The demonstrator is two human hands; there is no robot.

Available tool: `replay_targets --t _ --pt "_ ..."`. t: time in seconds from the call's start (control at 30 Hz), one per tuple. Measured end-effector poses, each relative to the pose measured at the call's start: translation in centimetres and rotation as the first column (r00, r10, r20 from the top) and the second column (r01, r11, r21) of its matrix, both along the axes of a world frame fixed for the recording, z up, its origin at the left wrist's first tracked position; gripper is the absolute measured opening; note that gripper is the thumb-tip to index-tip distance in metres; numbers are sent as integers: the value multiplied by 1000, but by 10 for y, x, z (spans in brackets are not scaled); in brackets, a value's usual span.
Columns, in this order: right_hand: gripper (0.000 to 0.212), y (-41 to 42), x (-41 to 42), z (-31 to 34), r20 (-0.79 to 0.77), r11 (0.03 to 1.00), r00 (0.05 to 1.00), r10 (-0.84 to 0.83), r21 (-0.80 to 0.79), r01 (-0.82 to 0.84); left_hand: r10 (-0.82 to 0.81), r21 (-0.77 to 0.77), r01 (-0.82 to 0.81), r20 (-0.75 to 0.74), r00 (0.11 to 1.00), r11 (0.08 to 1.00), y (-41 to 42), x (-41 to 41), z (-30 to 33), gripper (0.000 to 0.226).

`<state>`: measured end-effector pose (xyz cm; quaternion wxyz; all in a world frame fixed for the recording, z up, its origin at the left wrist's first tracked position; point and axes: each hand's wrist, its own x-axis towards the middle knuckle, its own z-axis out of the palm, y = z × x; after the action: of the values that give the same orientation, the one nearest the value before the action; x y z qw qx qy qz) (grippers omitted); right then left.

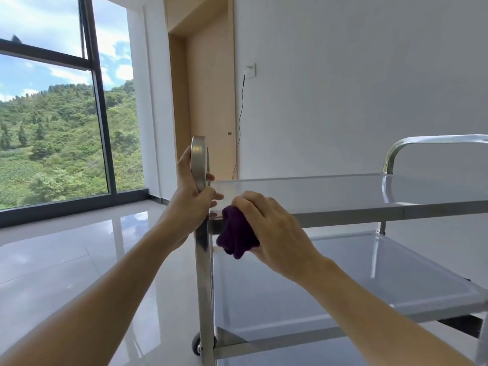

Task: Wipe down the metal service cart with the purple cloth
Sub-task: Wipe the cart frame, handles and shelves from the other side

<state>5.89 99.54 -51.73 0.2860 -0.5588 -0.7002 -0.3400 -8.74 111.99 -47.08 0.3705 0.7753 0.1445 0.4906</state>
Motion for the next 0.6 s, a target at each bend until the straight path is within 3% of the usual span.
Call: replay_targets --t 0.23,0.4,0.6 --pt "55 -64 104 -9 -83 982 989 -121 134 131 -9 -1 9 28 1000 1000 3 4 -1 81" --pt "67 -30 62 -19 -48 973 992 -113 196 121 11 -4 -11 38 999 1000 3 6 0 82" --pt "68 6 20 -13 135 988 990 -34 153 14 53 20 -53 27 998 998 4 3 -1 82"
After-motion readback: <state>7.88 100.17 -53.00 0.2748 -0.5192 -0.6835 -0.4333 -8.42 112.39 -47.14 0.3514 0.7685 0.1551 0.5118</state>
